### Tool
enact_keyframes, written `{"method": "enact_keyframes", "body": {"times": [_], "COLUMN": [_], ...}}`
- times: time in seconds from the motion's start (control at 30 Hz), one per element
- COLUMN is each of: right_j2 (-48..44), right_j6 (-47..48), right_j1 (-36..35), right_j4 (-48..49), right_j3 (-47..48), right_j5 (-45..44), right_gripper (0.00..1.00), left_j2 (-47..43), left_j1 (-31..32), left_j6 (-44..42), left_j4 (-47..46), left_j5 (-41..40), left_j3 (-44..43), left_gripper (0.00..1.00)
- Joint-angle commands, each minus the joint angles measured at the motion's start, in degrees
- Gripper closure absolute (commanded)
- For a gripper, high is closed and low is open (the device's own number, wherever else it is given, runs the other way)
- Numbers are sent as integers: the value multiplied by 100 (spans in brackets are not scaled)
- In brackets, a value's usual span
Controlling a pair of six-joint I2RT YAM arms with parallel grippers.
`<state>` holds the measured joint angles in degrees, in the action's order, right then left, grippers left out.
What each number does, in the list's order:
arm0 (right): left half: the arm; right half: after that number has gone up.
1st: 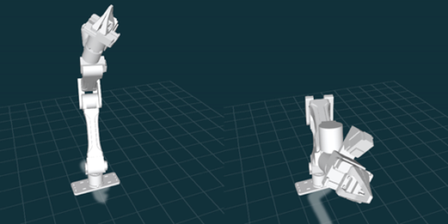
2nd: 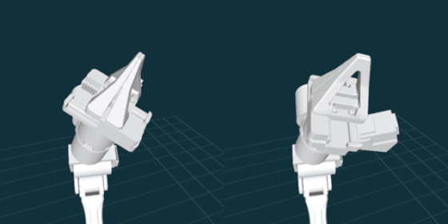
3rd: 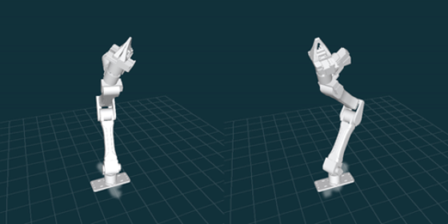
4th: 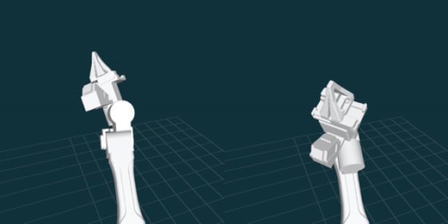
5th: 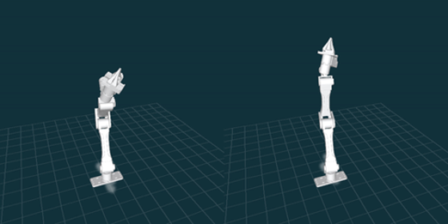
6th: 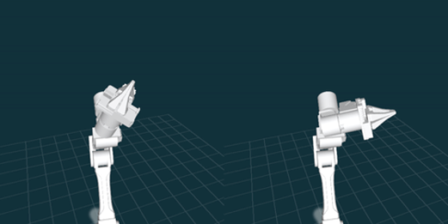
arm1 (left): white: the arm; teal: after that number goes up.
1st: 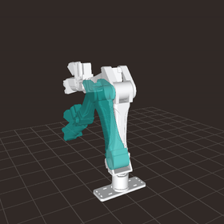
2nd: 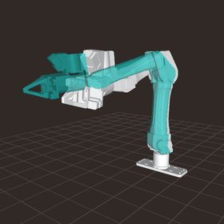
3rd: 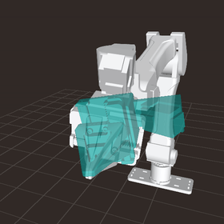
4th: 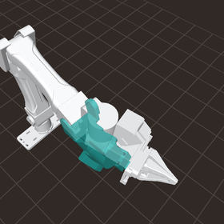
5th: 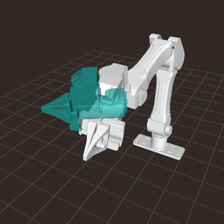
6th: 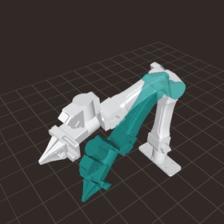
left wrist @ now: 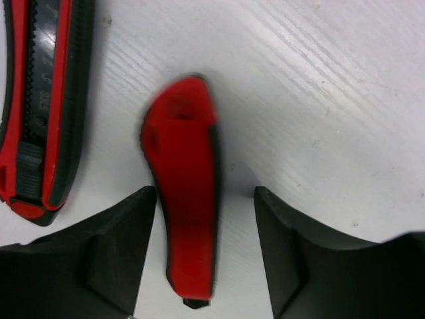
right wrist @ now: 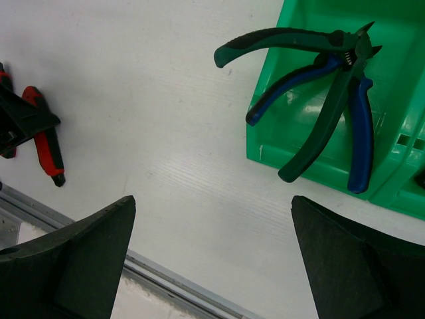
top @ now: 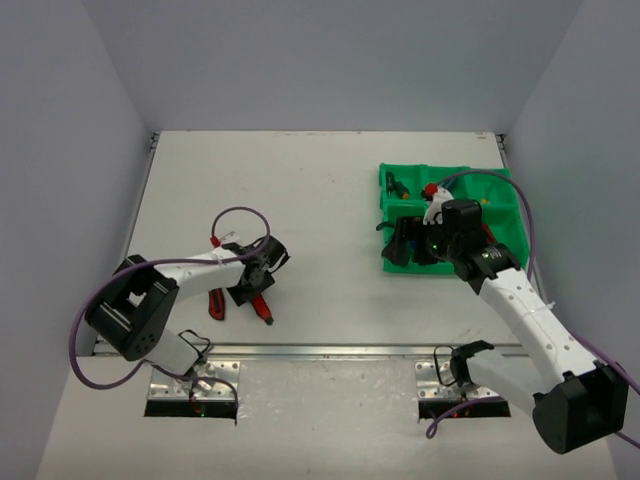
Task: Sort the tools into containers
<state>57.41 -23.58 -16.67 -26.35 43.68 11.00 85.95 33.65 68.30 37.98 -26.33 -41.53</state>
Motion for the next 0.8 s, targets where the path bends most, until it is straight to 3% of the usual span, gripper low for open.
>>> {"method": "enact_keyframes", "body": {"times": [0.0, 0.13, 0.2, 0.37, 0.43, 0.5, 0.6, 0.77], "right_j2": [-134, -109, -43, 291, 426, 466, 485, 786], "right_j6": [-15, -40, -101, -307, -893, -1339, -1595, -1716], "right_j1": [-38, -38, -38, -39, -112, -427, -1072, -2207], "right_j4": [324, 389, 563, 1150, 2113, 2858, 3483, 3897], "right_j3": [-88, -149, -220, -466, -783, -1050, -1310, -1366], "right_j5": [132, 229, 548, 2285, 3293, 3631, 3144, 1405], "right_gripper": [1, 1, 1, 1, 1, 1, 1, 14], "left_j2": [-203, -334, -554, -1508, -2090, -2346, -2394, -1893], "left_j1": [1, 1, 4, 236, 478, 574, 628, 777], "left_j6": [-215, -491, -889, -1864, -2091, -2030, -1809, -1222], "left_j4": [-857, -1310, -1660, -3310, -3937, -4267, -4447, -4473], "left_j5": [525, 798, 1097, 1937, 2171, 2234, 2394, 2490], "left_j3": [584, 716, 784, 1158, 1240, 1215, 1086, 796], "left_gripper": [54, 88, 100, 100, 100, 100, 100, 100]}}
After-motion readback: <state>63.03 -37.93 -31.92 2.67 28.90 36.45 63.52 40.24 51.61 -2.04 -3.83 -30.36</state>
